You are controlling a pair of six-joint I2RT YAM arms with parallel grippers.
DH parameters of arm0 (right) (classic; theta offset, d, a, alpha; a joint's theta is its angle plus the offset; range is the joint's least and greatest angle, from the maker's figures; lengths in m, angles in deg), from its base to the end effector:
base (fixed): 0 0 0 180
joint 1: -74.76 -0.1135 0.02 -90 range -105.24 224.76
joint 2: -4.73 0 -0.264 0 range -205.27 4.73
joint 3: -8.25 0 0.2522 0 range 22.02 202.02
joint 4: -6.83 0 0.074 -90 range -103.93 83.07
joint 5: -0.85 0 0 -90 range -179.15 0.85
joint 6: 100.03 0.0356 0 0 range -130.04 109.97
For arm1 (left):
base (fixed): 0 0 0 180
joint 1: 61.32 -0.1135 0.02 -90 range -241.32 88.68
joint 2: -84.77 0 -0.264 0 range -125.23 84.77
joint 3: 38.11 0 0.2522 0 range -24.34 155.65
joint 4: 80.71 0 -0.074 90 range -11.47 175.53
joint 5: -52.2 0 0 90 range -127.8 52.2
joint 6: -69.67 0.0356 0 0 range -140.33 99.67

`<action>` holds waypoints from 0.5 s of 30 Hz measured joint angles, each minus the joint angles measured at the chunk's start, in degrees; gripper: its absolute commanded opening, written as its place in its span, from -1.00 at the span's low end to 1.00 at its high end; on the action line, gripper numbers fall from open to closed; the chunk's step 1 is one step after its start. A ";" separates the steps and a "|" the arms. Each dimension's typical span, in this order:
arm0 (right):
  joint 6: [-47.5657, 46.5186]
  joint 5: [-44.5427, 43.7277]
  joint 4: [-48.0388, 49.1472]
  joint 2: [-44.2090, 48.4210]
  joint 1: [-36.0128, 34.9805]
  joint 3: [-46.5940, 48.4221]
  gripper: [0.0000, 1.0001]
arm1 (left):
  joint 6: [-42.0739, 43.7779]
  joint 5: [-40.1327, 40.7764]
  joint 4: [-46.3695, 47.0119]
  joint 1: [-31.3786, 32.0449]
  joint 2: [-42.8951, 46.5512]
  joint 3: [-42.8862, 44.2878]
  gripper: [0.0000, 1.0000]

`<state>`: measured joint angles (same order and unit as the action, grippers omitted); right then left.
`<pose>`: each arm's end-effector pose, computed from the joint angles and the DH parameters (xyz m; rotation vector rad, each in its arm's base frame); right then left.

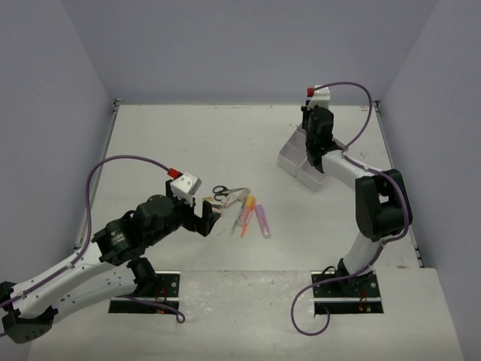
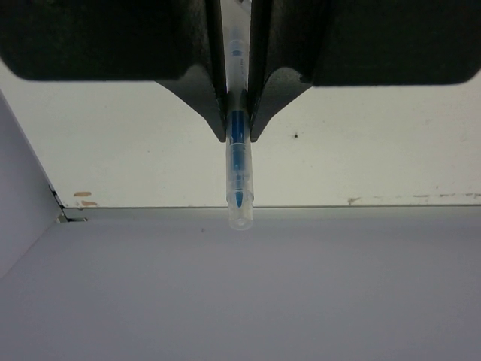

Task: Sort the stationery into containers
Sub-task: Place the pen in the storage box.

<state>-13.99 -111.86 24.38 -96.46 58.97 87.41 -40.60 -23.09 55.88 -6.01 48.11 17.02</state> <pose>0.3997 0.0988 0.2695 0.0185 1.6455 -0.1690 0.0904 -0.1147 0.3053 0.4525 1.9893 -0.5872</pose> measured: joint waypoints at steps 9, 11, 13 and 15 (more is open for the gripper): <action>0.38 0.30 0.65 -0.22 0.11 -2.08 0.52 | 0.39 -0.77 0.03 0.00 0.04 0.00 1.00; 0.75 0.69 0.86 -0.02 0.11 -2.94 0.55 | 0.39 -0.87 0.03 0.00 0.09 0.00 1.00; 1.03 1.16 0.68 0.88 0.11 -4.00 0.57 | 0.38 -0.87 0.03 0.00 0.11 0.00 1.00; 1.77 1.41 -0.04 2.85 0.10 -5.05 0.61 | 0.38 -0.56 0.03 0.00 0.11 0.00 1.00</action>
<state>-12.22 -110.45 24.34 -93.61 59.07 82.37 -40.23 -23.65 55.91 -6.01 48.22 17.02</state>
